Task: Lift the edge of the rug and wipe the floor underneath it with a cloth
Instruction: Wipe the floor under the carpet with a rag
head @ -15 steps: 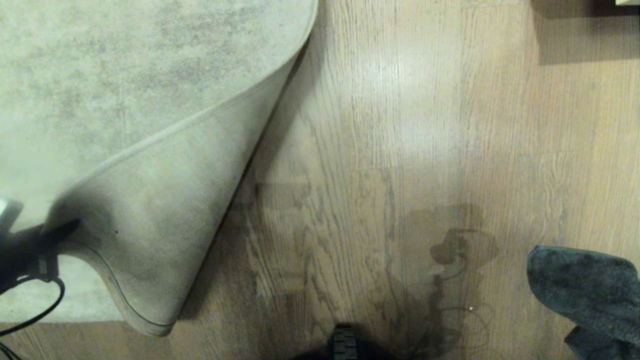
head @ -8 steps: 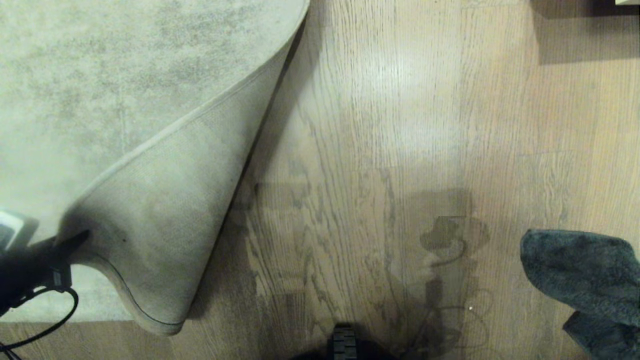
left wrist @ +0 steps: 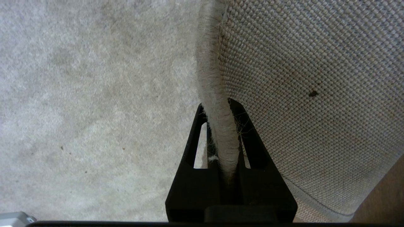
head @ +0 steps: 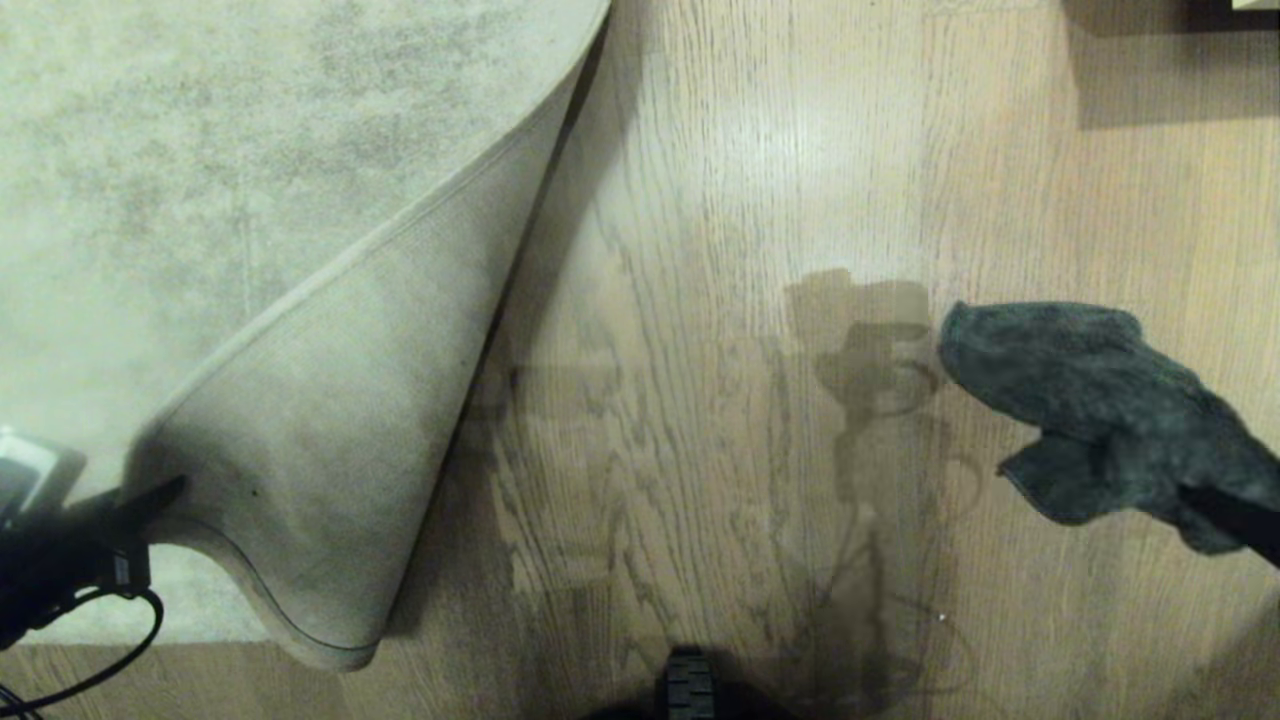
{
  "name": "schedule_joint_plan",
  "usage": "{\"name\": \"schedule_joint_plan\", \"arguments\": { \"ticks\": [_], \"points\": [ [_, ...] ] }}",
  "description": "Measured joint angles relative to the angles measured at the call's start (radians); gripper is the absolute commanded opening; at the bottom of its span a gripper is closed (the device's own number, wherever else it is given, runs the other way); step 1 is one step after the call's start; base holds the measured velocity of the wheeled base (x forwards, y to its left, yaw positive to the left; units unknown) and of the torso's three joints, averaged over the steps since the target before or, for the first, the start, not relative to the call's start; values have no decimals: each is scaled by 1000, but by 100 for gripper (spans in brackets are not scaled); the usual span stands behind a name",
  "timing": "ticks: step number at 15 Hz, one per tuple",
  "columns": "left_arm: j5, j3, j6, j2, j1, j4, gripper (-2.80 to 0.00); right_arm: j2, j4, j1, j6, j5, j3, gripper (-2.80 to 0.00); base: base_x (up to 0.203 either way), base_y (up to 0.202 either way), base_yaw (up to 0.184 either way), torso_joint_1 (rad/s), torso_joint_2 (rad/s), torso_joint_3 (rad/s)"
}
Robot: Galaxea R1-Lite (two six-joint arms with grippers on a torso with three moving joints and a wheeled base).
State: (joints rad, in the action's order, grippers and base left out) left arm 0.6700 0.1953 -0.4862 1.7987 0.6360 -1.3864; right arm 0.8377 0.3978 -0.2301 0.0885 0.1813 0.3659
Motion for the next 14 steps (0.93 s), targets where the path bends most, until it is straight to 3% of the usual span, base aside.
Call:
{"name": "schedule_joint_plan", "arguments": {
  "ticks": [4,8,14],
  "points": [
    [1,1,-26,1,0,0,-280,382,251,-263,-5,-65,89,-280,0,0,0,0,0,0],
    [1,0,-37,3,0,0,-280,755,556,-495,-56,-184,180,-280,0,0,0,0,0,0],
    [1,1,-39,4,0,0,-280,1157,708,-668,-106,-299,504,-280,0,0,0,0,0,0]
  ]
}}
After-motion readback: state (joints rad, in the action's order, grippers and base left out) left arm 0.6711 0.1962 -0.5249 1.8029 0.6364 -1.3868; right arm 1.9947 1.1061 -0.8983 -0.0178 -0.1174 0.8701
